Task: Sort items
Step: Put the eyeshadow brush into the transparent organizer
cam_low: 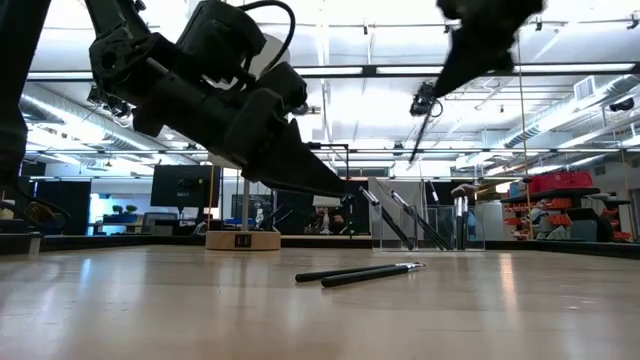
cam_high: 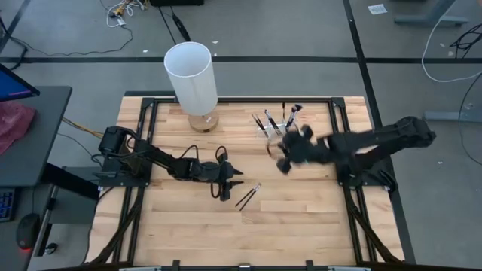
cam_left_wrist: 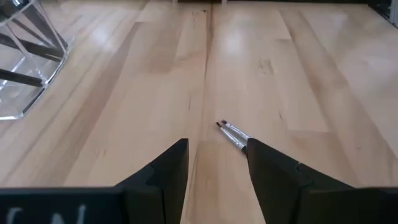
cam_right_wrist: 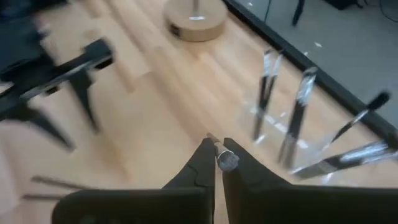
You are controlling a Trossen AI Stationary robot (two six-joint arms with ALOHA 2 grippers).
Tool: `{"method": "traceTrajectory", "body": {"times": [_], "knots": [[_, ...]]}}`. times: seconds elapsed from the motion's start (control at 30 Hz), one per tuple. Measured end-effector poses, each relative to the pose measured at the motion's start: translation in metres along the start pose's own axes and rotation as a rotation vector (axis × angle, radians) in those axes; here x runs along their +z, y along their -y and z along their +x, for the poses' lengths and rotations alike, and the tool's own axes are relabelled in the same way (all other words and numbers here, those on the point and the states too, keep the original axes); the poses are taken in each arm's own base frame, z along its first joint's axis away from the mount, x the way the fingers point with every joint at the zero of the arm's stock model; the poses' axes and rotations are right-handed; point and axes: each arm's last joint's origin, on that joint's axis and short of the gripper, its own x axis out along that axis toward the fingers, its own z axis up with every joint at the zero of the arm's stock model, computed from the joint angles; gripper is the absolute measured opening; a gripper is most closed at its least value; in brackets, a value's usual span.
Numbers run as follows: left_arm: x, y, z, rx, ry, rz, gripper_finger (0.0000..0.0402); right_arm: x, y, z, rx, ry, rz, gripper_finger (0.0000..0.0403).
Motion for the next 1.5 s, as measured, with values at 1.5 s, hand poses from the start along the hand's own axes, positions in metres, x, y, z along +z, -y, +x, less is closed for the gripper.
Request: {"method": "traceTrajectory", "body": {"times": [1.5], "knots": [[0.001, 0.000, 0.000, -0.001, 0.008, 0.008, 0.0167, 0.072, 0.102, 0.174, 0.096, -0.553, -0.082, 0.0035]]}}
